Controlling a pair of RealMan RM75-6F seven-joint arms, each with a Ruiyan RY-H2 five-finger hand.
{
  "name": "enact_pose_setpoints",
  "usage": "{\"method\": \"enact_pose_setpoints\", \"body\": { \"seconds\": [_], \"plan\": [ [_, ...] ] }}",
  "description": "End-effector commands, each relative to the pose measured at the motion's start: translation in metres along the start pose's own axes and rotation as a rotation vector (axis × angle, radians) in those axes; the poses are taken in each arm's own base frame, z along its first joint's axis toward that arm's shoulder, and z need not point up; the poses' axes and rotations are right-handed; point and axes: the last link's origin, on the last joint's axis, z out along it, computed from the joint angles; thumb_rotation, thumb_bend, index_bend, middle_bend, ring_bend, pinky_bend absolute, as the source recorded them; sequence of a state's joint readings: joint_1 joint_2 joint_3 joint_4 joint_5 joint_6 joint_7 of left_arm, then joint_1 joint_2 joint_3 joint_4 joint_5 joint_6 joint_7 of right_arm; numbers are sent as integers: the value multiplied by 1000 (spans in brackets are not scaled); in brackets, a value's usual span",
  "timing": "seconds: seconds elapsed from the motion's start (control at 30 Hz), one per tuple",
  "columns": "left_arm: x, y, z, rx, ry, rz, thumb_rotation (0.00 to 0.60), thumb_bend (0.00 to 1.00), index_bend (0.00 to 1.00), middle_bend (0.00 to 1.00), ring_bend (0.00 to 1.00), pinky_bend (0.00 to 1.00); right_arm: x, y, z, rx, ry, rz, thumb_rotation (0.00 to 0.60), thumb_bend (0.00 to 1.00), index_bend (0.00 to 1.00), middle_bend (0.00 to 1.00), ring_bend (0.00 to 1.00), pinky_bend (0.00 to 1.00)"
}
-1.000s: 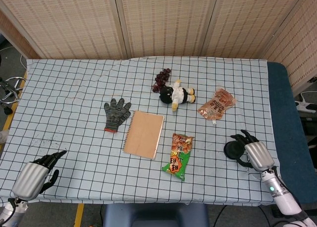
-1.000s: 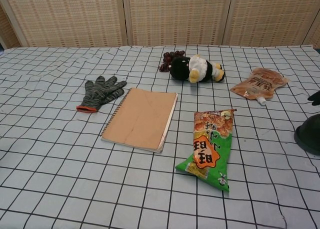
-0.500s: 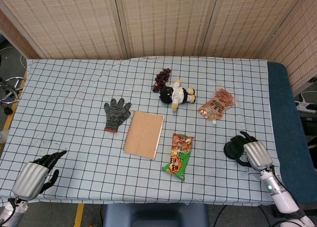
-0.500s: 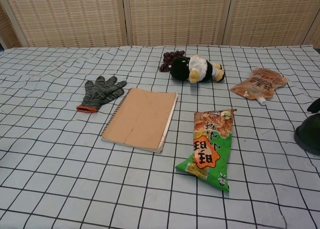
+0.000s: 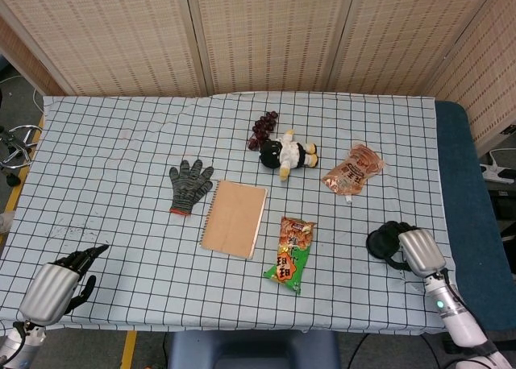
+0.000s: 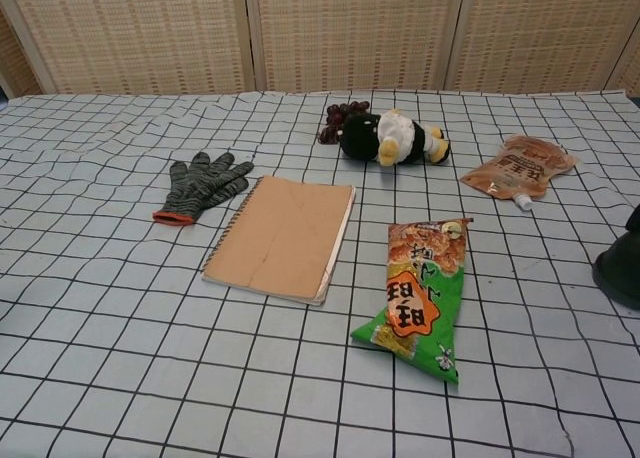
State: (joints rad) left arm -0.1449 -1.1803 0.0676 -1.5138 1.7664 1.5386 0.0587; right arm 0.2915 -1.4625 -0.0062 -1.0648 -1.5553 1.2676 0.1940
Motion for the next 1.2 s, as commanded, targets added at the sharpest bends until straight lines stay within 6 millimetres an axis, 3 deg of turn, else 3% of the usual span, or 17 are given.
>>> {"method": "enact_pose_setpoints", "body": {
  "seconds": [0.03,0.37,0.57,0.93,1.2],
  "plan": [
    [1,0,0,-2,4,2,600,572,161,278,344,653,3,-1,-1,9,11,14,600,197,532,451,351,523],
    [0,0,0,-1,4,1,600,572,160,277,344,653,33,-8,-16,48,115,72,600,197,557,465,365,536],
    [0,1,0,-5,4,3,600,572,160,277,345,653,48,9,-34,-67,126,-22,600,197,557,464,365,536],
    [0,1,0,-4,0,1,600,572,160,278,344,653,44,20,-32,-164,116,-79,600,197,530,464,352,540],
    [0,0,1,-2,1,-1,600,573,160,278,344,653,38,24,-31,-199,43,-93,600,196,406,393,235,460]
  ]
}}
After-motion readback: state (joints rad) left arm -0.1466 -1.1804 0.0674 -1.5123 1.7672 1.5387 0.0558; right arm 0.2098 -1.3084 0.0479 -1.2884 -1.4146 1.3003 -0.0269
